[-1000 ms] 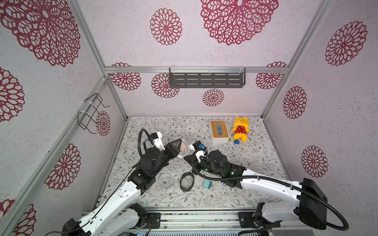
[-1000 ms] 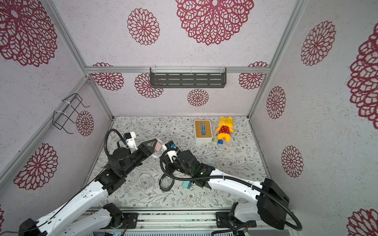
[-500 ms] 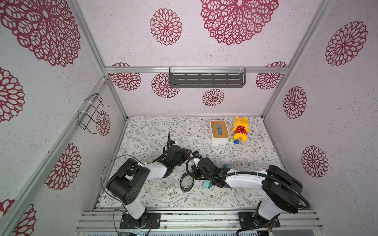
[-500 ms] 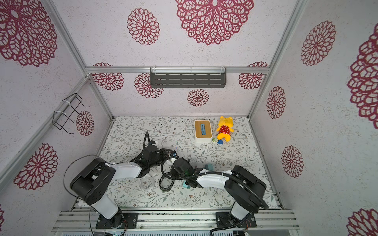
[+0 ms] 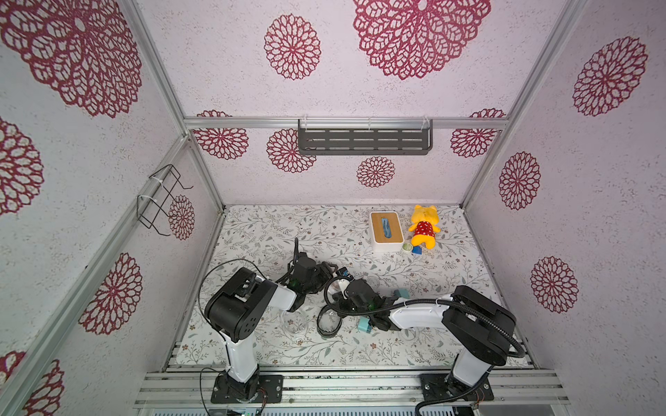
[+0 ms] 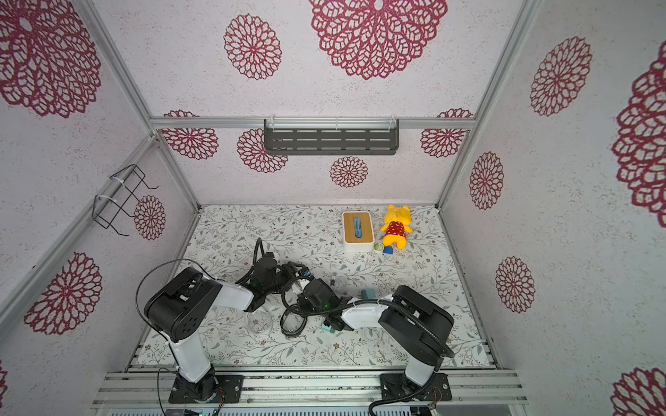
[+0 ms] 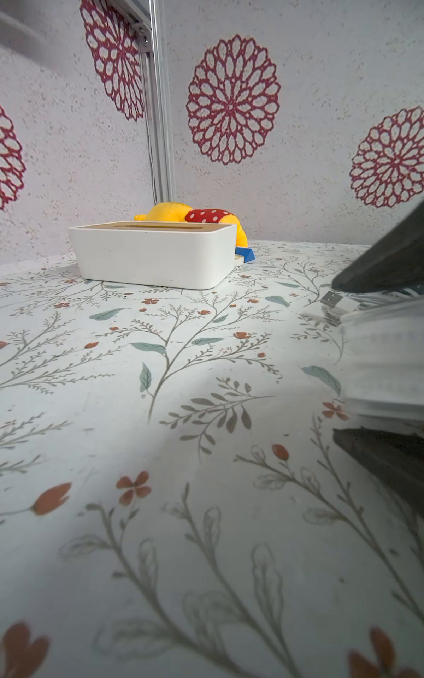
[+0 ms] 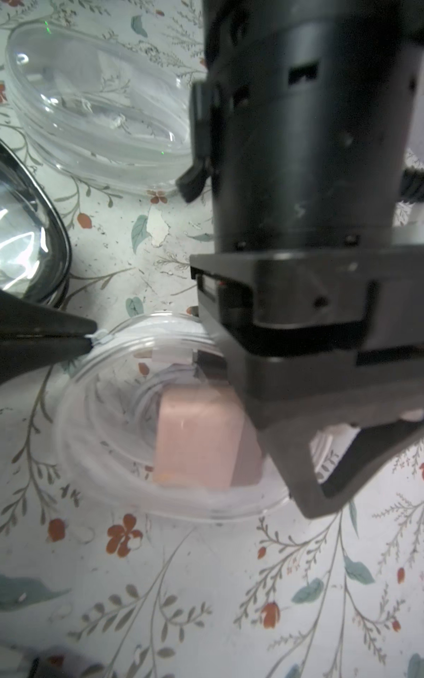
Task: Pack away charging kits
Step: Zip the zipper on the storage bag.
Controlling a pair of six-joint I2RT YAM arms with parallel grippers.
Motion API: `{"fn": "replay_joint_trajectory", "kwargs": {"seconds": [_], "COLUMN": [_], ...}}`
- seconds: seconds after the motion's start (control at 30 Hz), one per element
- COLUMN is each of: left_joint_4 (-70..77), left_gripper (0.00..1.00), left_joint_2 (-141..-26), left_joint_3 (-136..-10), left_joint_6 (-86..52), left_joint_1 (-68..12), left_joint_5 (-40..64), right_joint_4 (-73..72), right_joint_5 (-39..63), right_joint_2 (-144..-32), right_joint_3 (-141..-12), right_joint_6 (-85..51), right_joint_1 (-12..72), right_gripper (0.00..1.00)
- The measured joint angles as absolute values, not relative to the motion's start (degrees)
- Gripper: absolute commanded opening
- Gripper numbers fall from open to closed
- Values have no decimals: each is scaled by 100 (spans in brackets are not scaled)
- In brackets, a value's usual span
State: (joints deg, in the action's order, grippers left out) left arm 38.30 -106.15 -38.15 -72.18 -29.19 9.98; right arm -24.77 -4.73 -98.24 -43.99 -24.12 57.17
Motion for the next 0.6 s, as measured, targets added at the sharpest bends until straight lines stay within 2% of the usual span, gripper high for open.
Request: {"fn": "replay_joint_trajectory", "kwargs": {"seconds": [0.1,0.47,0.5,0.57,0.6], "left_joint_4": [3854,3806,3774,3656,3607], "left_gripper": [71,47,42,25,21], "left_joint_2": [-10617,-10735,-10735,-10737,-10737], "left_joint_3": [-3815,-3841,-3857,-3920,-3975], "left_joint_6": [-7269,-7301,-7308,-7282,-7244], "left_joint_1": [-2932,-3009,-3033,-3094,-3120], "left_joint_5": [1007,1155,1157,1157,1155], "right_joint_4": [-2589,-2646,-2652,-2676,-2676], "right_joint_5": [-318,10,30,71,75], "right_joint_2": [-9924,-10018,-10018,-10018,-10018], "right_joint_3": [-4399,-4399,-4399,-4399,-4399], "right_joint_6": [-2425,-2515,-2519,-2543,-2556], "right_joint_1": [5693,5481,5450,5406,5391], "right_gripper": [0,0,0,0,0]}}
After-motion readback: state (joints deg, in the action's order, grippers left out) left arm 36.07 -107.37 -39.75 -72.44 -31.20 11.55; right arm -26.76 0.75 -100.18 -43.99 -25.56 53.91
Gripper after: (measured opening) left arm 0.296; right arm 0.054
